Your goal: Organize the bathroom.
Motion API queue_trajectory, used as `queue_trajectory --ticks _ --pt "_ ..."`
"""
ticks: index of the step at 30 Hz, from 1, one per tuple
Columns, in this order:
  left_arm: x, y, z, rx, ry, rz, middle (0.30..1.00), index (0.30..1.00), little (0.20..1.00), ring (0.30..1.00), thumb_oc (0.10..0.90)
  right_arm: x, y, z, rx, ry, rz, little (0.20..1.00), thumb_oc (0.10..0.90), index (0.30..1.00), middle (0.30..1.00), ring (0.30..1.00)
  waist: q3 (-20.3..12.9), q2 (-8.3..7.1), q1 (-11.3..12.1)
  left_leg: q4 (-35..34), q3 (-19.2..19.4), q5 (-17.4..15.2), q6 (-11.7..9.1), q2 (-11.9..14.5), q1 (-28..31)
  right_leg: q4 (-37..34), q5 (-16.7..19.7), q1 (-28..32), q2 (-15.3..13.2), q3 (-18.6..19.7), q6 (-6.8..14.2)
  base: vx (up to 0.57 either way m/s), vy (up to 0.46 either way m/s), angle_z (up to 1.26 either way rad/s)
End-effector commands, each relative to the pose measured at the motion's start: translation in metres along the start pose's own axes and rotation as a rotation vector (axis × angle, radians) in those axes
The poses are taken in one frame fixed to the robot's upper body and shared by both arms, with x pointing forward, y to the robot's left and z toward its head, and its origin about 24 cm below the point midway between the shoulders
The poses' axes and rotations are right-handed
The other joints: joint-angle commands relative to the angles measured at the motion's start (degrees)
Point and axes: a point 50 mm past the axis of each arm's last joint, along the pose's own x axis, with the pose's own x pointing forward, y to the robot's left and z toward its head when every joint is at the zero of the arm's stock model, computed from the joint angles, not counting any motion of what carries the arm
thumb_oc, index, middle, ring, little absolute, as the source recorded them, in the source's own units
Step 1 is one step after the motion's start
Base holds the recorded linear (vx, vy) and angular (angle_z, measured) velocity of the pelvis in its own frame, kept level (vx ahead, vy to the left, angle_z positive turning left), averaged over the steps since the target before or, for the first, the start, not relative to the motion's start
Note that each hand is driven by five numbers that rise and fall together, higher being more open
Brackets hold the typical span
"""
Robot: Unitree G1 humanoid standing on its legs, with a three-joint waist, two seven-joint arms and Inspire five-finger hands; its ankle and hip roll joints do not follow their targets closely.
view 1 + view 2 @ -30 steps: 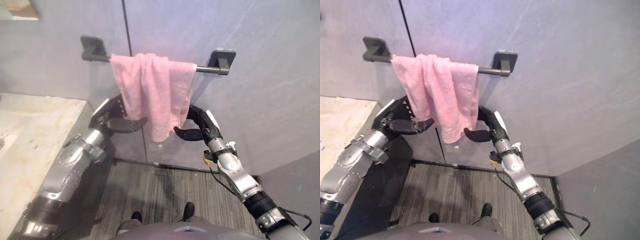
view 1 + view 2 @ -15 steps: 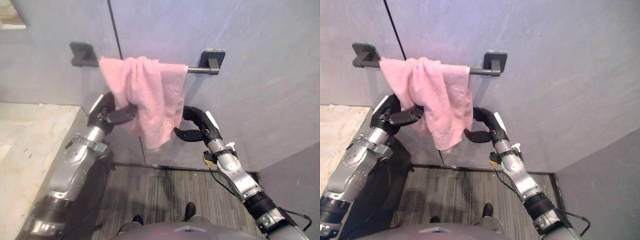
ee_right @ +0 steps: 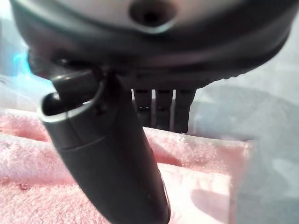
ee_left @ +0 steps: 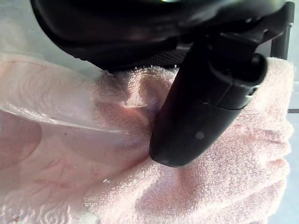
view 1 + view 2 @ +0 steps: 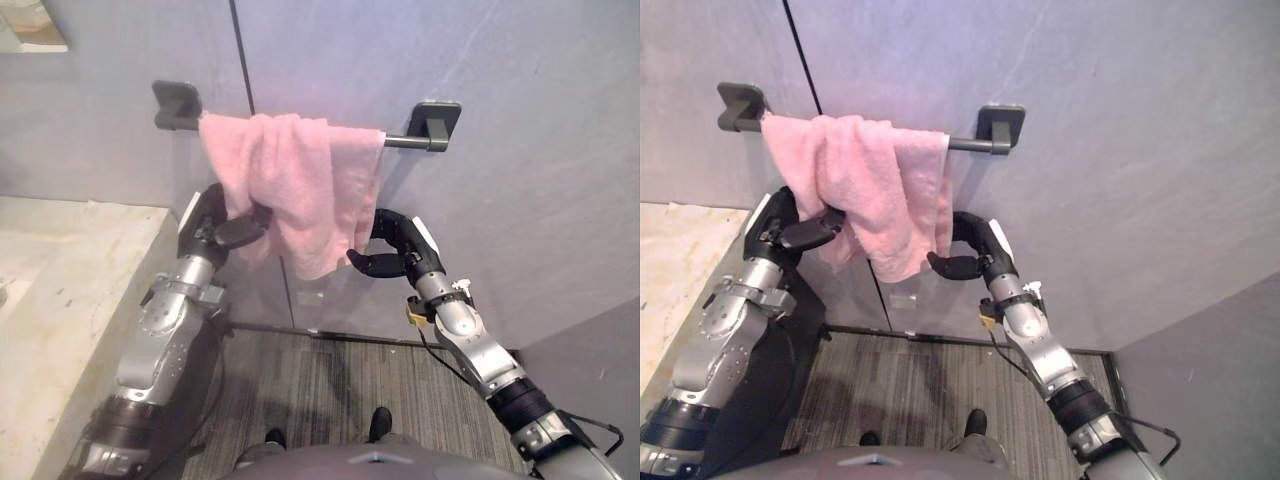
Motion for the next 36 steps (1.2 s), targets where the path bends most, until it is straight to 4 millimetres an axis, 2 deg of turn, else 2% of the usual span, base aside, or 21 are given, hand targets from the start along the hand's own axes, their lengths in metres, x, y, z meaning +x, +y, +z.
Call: queue_trajectory --ticks 1,10,16,17,18,19,20,31,32,34,36 --pt "0.030 -0.014 0.043 0.037 -0.240 -0.082 0.300 0.300 0.300 0.300 0.400 0.039 -0.019 0.104 0.076 -0.407 -0.030 0.900 0.800 0.900 0.900 0.900 -3.16 0.49 1.80 0.13 -0.18 -4.32 2.40 -3.09 0.97 2.51 -8.61 5.84 -1.69 -3.84 6.55 0.01 0.002 0.05" --pt "0.039 -0.025 0.040 0.032 -0.223 -0.118 0.300 0.300 0.300 0.300 0.400 0.063 -0.008 0.132 0.192 -0.391 0.040 0.900 0.800 0.900 0.900 0.900 -3.34 -0.01 3.08 0.13 -0.70 -4.23 2.32 -3.09 0.83 2.28 -8.26 5.95 -1.85 -4.59 6.44 0.01 0.001 0.06" --pt "0.041 -0.030 0.038 0.025 -0.213 -0.139 0.300 0.300 0.300 0.300 0.400 0.070 -0.005 0.142 0.219 -0.403 0.040 0.900 0.800 0.900 0.900 0.900 -3.37 -0.10 3.58 0.13 -0.95 -4.22 2.47 -3.21 0.71 2.55 -8.23 5.75 -2.03 -4.74 6.45 0.00 0.001 0.02" --pt "0.041 -0.030 0.037 0.025 -0.211 -0.143 0.300 0.300 0.300 0.300 0.400 0.070 -0.005 0.144 0.216 -0.407 0.039 0.648 0.632 0.648 0.648 0.648 -3.38 -0.12 3.63 0.13 -0.95 -4.24 2.51 -3.24 0.70 2.56 -8.21 5.72 -2.07 -4.75 6.49 0.00 0.000 0.00" --pt "0.042 -0.030 0.037 0.025 -0.209 -0.144 0.300 0.300 0.300 0.300 0.400 0.070 -0.005 0.145 0.214 -0.410 0.038 0.481 0.521 0.481 0.481 0.481 -3.39 -0.12 3.64 0.13 -0.93 -4.25 2.53 -3.25 0.72 2.59 -8.18 5.68 -2.11 -4.79 6.51 0.00 0.000 0.03" --pt "0.042 -0.030 0.037 0.026 -0.209 -0.144 0.300 0.300 0.300 0.300 0.400 0.070 -0.005 0.145 0.214 -0.411 0.037 0.368 0.445 0.368 0.368 0.368 -3.37 -0.12 3.62 0.13 -0.85 -4.22 2.54 -3.24 0.71 2.60 -8.15 5.66 -2.14 -4.76 6.53 0.00 0.001 0.03" --pt "0.042 -0.030 0.036 0.026 -0.208 -0.145 0.300 0.300 0.300 0.300 0.400 0.070 -0.005 0.145 0.215 -0.412 0.033 0.300 0.400 0.300 0.300 0.300 -3.35 -0.12 3.58 0.13 -0.80 -4.22 2.59 -3.26 0.72 2.67 -8.11 5.57 -2.18 -4.71 6.56 0.00 0.004 0.04" --pt "0.040 -0.028 0.035 0.027 -0.209 -0.124 0.309 0.309 0.309 0.309 0.406 0.063 -0.009 0.122 0.194 -0.362 0.004 0.300 0.400 0.300 0.300 0.300 -3.00 0.12 2.66 0.13 -0.18 -4.37 2.87 -3.25 0.80 3.03 -7.88 4.89 -2.39 -4.15 6.83 0.00 0.000 0.00" --pt "0.040 -0.026 0.035 0.028 -0.210 -0.116 0.340 0.340 0.340 0.340 0.427 0.062 -0.010 0.120 0.191 -0.362 0.003 0.300 0.400 0.300 0.300 0.300 -2.94 0.13 2.56 0.13 -0.06 -4.40 2.85 -3.22 0.84 2.95 -7.84 4.90 -2.40 -4.13 6.84 0.00 0.000 0.00" --pt "0.039 -0.024 0.034 0.030 -0.210 -0.100 0.488 0.488 0.488 0.488 0.525 0.061 -0.012 0.118 0.185 -0.358 -0.001 0.300 0.400 0.300 0.300 0.300 -2.93 0.15 2.50 0.13 0.00 -4.42 2.84 -3.21 0.89 2.90 -7.87 4.95 -2.36 -4.05 6.80 0.00 0.000 0.00" --pt "0.037 -0.021 0.032 0.037 -0.205 -0.076 0.521 0.521 0.521 0.521 0.547 0.058 -0.014 0.114 0.180 -0.351 -0.013 0.300 0.400 0.300 0.300 0.300 -2.89 0.14 2.37 0.13 0.21 -4.42 2.82 -3.17 0.92 2.93 -7.86 4.86 -2.31 -3.94 6.81 0.00 0.000 0.00"
